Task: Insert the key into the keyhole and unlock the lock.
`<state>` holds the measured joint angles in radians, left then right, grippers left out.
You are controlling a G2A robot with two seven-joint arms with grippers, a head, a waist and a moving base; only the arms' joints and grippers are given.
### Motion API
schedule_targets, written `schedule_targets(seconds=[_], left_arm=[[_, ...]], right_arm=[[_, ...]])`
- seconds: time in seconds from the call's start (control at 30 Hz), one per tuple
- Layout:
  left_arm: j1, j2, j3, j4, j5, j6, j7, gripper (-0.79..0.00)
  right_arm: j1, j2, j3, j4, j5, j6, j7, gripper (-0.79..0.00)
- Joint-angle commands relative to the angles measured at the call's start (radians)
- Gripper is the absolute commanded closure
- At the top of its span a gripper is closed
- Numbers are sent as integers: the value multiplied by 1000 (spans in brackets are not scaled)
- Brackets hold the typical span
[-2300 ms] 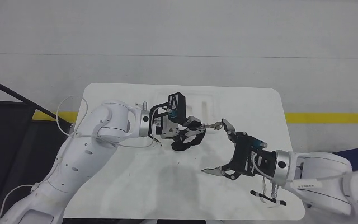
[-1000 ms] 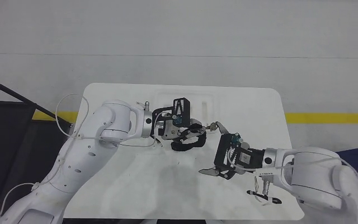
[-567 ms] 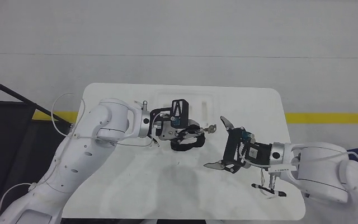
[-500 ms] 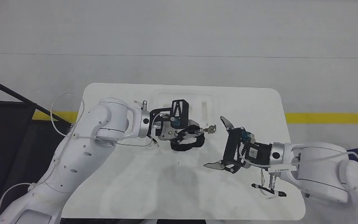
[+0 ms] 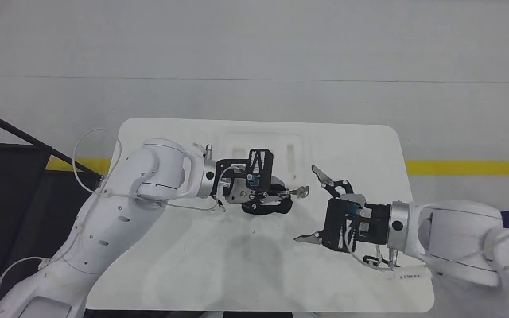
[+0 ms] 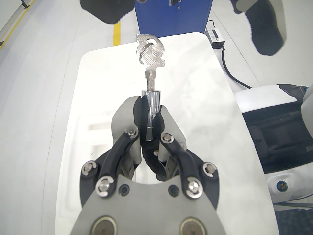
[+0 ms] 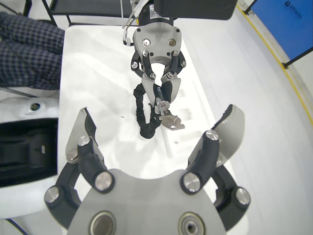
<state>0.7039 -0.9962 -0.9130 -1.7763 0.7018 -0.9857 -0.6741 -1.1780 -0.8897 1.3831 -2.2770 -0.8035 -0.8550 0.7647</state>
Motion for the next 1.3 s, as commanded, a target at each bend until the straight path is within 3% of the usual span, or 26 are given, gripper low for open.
schedule_targets(seconds=[0.0,0.2,0.23,0.3,0.37,0.77,0.83,0.87,0.93,1.1,1.27], left_arm=[[-6,2,5,2,-14,-4,-14,0],[-22,4,18,6,-49,-1,-38,0],[-24,5,19,6,-52,0,-40,0],[-27,5,23,8,-59,1,-42,0],[-30,6,26,9,-64,2,-44,0],[-32,11,33,13,-70,0,-32,0],[-32,12,34,14,-69,-2,-28,0],[-32,12,34,14,-68,-2,-26,0],[-32,13,35,14,-66,-2,-24,0],[-32,15,37,13,-62,1,-19,0],[-30,16,42,6,-56,-2,-14,0]], right_arm=[[5,2,3,-5,-75,-64,-19,-785],[10,4,4,-21,-264,-139,-116,-785],[10,3,1,-22,-287,-144,-141,-736],[9,3,-4,-22,-337,-153,-183,-499],[8,2,-11,-19,-383,-156,-224,-385],[-9,2,-26,8,-568,-118,-387,-197],[-15,1,-25,19,-565,-101,-398,-166],[-20,1,-23,25,-552,-91,-408,-77],[-27,1,-17,35,-533,-80,-412,-12],[-44,3,-6,64,-432,-63,-370,0],[-56,5,-1,102,-216,-5,-280,0]])
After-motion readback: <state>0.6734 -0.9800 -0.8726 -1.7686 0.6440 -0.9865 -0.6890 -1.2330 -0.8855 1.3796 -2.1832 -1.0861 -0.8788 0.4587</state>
